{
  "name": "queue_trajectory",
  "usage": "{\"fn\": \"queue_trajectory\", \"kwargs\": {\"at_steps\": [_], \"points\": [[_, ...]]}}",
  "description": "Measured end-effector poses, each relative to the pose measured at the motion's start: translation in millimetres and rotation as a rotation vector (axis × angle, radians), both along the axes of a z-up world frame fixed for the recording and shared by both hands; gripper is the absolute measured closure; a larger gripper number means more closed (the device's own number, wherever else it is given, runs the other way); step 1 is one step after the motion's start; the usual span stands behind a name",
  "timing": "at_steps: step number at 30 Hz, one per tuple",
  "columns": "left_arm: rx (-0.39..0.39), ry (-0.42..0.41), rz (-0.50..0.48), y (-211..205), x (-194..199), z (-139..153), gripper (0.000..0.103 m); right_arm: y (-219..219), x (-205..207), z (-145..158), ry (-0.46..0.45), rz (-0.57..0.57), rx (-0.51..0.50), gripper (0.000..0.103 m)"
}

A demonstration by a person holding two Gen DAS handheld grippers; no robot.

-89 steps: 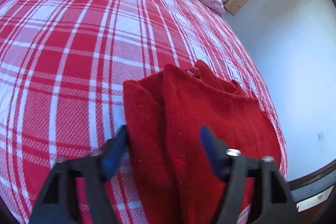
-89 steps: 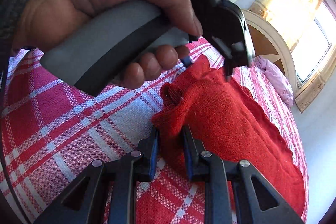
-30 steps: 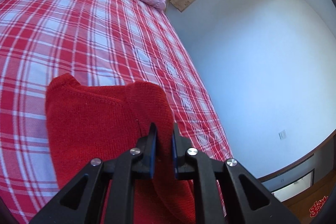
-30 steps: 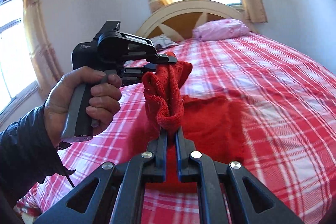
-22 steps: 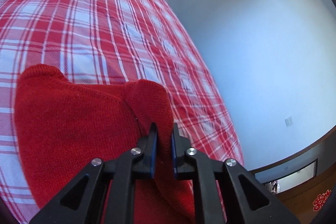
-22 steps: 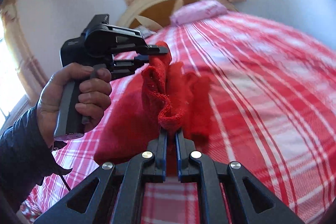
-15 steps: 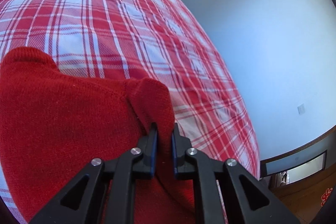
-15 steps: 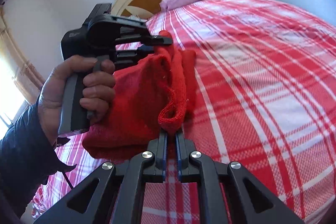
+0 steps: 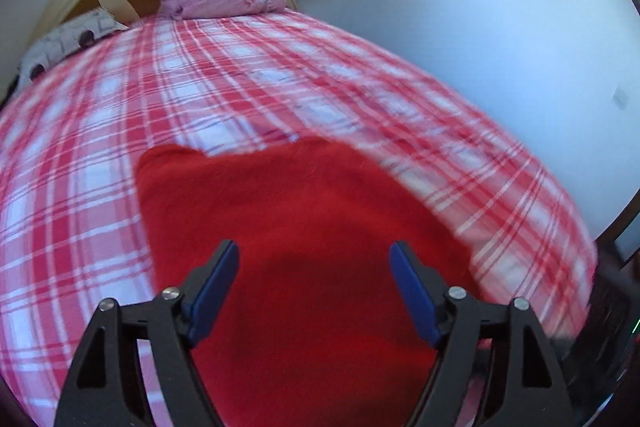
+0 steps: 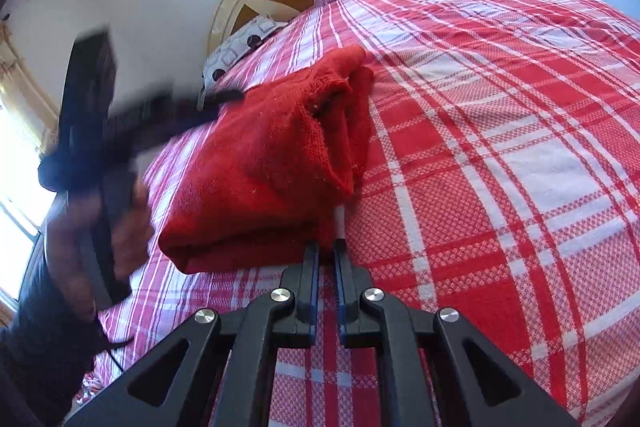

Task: Fold small clothes
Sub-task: 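Lay the folded bundle down and open both grippers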

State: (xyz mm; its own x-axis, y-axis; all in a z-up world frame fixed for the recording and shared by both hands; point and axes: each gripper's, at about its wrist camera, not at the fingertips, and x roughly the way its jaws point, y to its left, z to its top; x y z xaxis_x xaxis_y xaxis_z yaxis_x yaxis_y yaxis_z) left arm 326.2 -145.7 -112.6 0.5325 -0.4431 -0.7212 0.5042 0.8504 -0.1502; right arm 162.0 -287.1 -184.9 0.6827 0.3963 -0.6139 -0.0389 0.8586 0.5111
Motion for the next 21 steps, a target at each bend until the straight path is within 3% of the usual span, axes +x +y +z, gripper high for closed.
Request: {"fn": "queue_trajectory", "kwargs": {"at_steps": [5,11,14,17,19,21], "points": [[0.090,-0.039,-0.015,13,-32,-27,0.018,-4,-6,5,-0.041,-0.063,-0.014,0.096],[0.078,-0.069,-0.018,15,-40,-36,0.009,-15,-20,24,-0.127,-0.149,0.006,0.092],[0.088,-0.100,-0.032,16,-49,-43,0.005,-14,-15,36,-0.158,-0.130,0.043,0.040],[0.064,-0.109,-0.036,21,-54,-43,0.004,-4,-1,43,-0.163,-0.100,0.018,0.041],[0.044,-0.090,-0.031,25,-51,-44,0.002,5,15,38,-0.118,-0.068,-0.002,0.054],[0.019,-0.069,-0.026,30,-49,-46,0.001,14,30,30,-0.044,-0.040,-0.015,0.084]]}}
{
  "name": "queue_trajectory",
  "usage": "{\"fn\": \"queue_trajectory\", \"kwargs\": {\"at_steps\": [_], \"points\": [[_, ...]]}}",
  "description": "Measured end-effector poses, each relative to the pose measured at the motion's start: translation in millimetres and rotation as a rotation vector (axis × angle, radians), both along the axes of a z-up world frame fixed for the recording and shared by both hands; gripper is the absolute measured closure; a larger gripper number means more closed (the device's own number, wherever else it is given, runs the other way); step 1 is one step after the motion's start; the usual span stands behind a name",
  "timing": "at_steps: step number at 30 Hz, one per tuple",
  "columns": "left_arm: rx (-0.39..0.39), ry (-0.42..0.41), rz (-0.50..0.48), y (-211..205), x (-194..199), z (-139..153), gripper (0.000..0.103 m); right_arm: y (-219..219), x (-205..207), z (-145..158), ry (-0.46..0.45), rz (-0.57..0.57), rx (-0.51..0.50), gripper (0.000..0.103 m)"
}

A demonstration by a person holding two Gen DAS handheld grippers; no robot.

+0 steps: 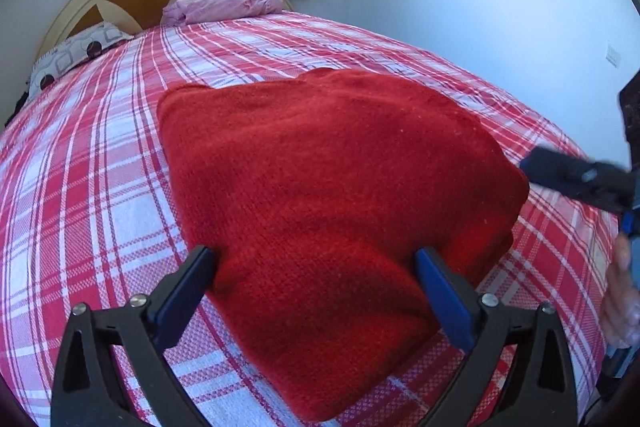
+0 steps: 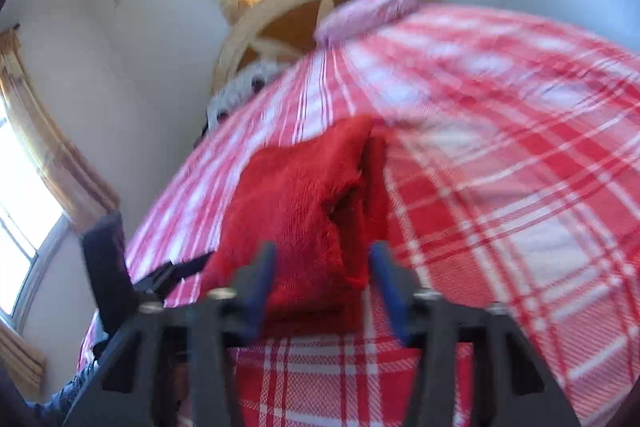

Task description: Fold small clothes

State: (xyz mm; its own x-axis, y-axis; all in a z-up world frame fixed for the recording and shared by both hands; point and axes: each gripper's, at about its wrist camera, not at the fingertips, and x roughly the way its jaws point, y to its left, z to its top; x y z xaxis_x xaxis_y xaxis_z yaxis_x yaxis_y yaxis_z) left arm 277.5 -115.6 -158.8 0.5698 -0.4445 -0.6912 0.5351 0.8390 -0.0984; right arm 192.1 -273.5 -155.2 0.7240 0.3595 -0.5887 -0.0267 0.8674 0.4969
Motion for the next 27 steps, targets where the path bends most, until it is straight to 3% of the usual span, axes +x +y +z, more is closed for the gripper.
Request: {"fn": "queue_trajectory", "kwargs": {"at_steps": [2,5,7,11,21,24,27], "points": [[-0.037,0.033,0.013,8,4,-1,0.001,8,4,-3,0.041,0.002,-0.039,0.095],[-0.097,0.117,0.020,23,8,-10,0.001,12,-7,9,0.023,0.027,0.009,0.096],[-0.165,0.173,0.025,38,11,-15,0.001,13,-12,10,0.035,0.021,-0.024,0.096],[-0.234,0.215,0.041,51,11,-18,0.001,2,-9,-23,0.122,-0.019,-0.033,0.097],[-0.095,0.166,0.068,37,1,-17,0.000,9,-8,-17,0.131,0.018,-0.131,0.096],[-0.067,0.155,0.073,34,0,-18,0.000,7,-9,-10,0.136,0.004,-0.160,0.090],[-0.069,0.150,0.083,37,-1,-18,0.000,13,-18,18,0.042,-0.069,-0.266,0.089]]}}
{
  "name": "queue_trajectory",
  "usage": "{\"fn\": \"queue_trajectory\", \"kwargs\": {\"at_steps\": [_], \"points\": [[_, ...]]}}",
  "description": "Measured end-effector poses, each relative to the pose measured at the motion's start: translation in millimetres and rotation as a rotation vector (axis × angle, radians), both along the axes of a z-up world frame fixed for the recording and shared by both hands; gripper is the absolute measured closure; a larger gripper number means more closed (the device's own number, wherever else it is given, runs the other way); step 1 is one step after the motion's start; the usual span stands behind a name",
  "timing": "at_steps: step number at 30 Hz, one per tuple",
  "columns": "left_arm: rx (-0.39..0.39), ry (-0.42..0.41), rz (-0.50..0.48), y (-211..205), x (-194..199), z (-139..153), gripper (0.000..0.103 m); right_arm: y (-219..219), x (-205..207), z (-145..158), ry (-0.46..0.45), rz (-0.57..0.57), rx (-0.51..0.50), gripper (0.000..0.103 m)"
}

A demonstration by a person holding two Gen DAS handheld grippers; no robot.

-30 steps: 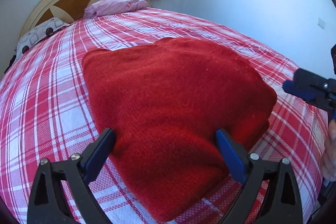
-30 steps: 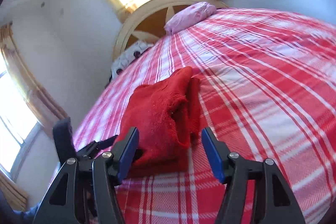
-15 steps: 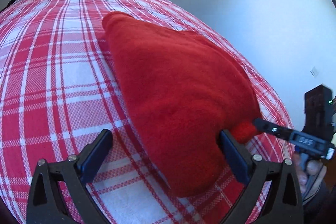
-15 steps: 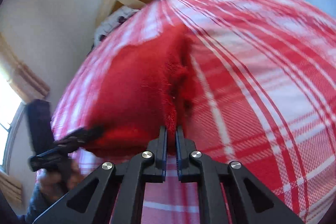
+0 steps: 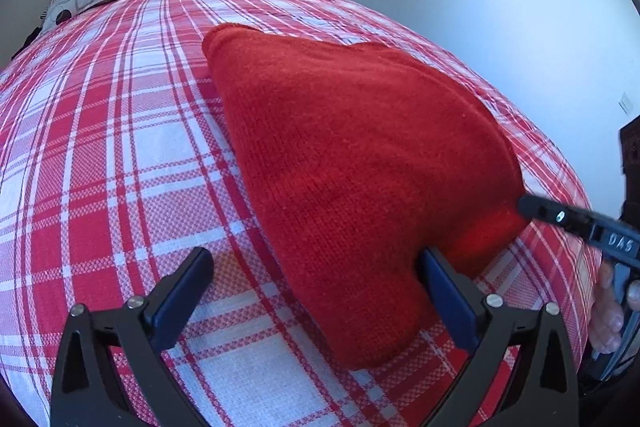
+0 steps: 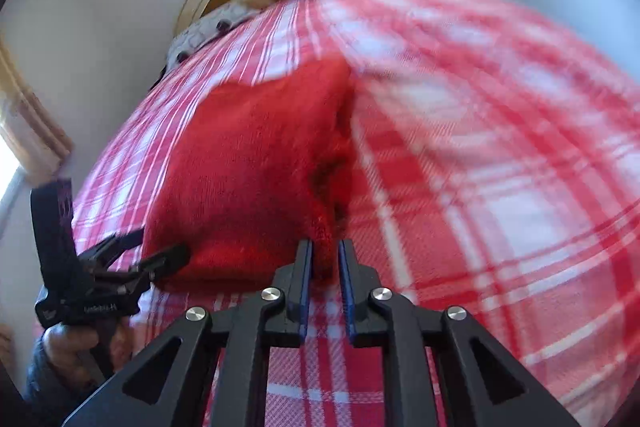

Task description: Fold small clothes

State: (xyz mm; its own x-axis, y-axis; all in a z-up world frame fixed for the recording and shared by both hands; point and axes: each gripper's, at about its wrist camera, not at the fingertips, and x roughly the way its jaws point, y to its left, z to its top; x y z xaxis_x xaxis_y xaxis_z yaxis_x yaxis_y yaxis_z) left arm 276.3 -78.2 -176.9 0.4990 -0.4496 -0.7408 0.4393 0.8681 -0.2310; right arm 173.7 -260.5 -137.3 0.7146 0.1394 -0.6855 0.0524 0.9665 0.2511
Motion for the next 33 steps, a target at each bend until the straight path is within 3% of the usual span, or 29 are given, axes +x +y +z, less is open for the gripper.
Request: {"fn": "queue_trajectory", "kwargs": {"at_steps": [3,7,9,13,15,19,23,25,28,33], "points": [[-0.001,0.000,0.002,0,-1,0,0.000,15,-5,28,-0.109,0.021,-0.027,0.089],[0.002,-0.001,0.003,0,-1,0,0.000,51,5,33,-0.135,0.156,-0.046,0.081],[0.002,-0.001,0.005,0,-3,1,0.000,68,11,23,-0.111,0.206,-0.067,0.081],[-0.001,-0.002,0.009,2,-5,1,0.000,76,28,-26,0.071,0.201,-0.063,0.081],[-0.004,0.005,0.009,4,-5,0,0.000,69,25,-37,0.064,0.189,-0.028,0.081],[-0.020,-0.041,0.029,9,-12,6,0.000,69,20,-26,0.050,0.244,-0.054,0.081],[-0.085,-0.046,0.058,21,-14,7,0.000,37,25,12,-0.069,0.207,0.049,0.078],[-0.106,-0.029,0.059,23,-12,6,0.000,18,45,23,-0.084,0.168,0.100,0.069],[-0.108,-0.019,0.053,21,-11,5,0.000,-3,88,27,-0.068,0.098,0.107,0.068],[-0.110,-0.007,0.055,20,-8,4,0.000,-12,153,-15,0.115,0.040,0.081,0.069]]}}
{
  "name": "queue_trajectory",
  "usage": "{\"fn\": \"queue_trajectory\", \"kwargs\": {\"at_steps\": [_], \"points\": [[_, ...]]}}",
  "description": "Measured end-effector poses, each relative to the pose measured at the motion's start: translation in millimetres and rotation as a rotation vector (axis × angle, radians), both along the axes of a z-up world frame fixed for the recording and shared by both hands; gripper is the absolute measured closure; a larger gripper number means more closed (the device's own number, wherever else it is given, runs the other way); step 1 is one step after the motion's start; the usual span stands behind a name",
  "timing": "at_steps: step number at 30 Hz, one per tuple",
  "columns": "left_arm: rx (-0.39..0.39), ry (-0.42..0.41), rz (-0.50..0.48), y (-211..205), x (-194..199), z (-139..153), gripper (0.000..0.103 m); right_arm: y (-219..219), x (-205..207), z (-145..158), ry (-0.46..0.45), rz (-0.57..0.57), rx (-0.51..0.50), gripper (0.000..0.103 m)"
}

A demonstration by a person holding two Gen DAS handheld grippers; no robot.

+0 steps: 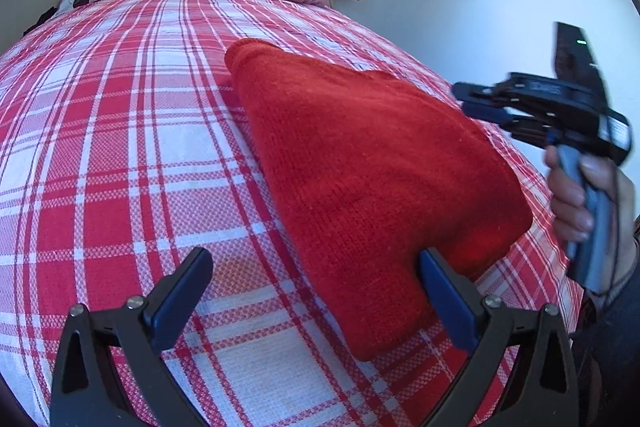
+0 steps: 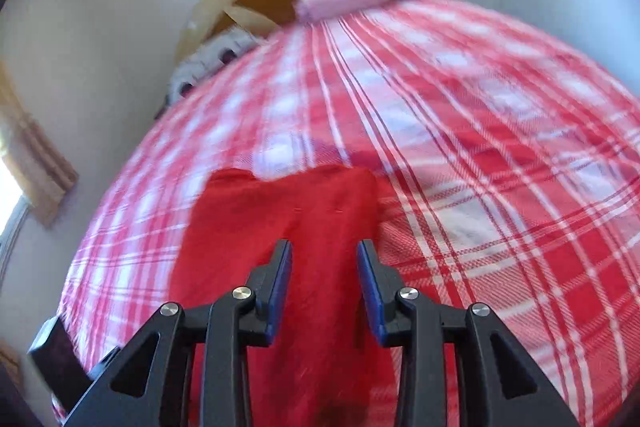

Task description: Fold small clothes

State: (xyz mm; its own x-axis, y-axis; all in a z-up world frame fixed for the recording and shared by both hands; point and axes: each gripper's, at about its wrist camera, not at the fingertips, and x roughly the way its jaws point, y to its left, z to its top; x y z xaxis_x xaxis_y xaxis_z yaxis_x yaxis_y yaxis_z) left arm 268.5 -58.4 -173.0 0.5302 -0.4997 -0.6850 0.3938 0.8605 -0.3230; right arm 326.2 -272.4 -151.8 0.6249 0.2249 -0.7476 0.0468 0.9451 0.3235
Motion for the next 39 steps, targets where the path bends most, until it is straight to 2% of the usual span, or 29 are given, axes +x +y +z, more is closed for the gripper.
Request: {"fn": "queue_trajectory", "kwargs": {"at_steps": [3,8,10,13,15,17,20,22,23,25,29,33,37,39], "points": [[0.000,0.002,-0.003,0,2,-1,0.000,-1,1,-28,0.036,-0.003,-0.026,0.069],[0.006,-0.013,0.008,0,0,2,0.000,-13,-9,-28,0.015,-0.001,0.018,0.069],[0.015,-0.042,0.024,0,-1,12,0.000,-16,-15,-16,-0.017,-0.026,0.004,0.069],[0.034,-0.114,0.069,-4,7,36,0.000,-11,-33,15,-0.126,-0.051,-0.041,0.066],[0.055,-0.125,0.090,-11,23,44,0.000,3,-42,31,-0.175,-0.001,-0.025,0.066],[0.105,-0.129,0.094,-21,40,45,0.000,28,-48,41,-0.200,0.090,-0.060,0.064],[0.205,-0.110,0.086,-37,59,32,0.000,53,-47,28,-0.136,0.174,-0.126,0.064],[0.220,-0.088,0.071,-41,63,20,0.000,56,-44,7,-0.063,0.176,-0.151,0.064],[0.216,-0.081,0.073,-39,62,15,0.000,55,-43,-4,-0.039,0.172,-0.160,0.064],[0.169,-0.062,0.068,-34,59,6,0.000,52,-47,-13,-0.067,0.173,-0.157,0.064],[0.105,-0.002,0.057,-28,61,1,0.000,55,-52,-14,-0.095,0.184,-0.185,0.063],[0.070,0.036,0.066,-24,58,0,0.000,48,-58,-16,-0.126,0.191,-0.144,0.059],[0.020,0.063,0.085,-21,43,0,0.000,41,-59,-4,-0.139,0.170,-0.123,0.056],[-0.004,0.066,0.094,-18,37,1,0.000,26,-63,7,-0.157,0.126,-0.070,0.053]]}}
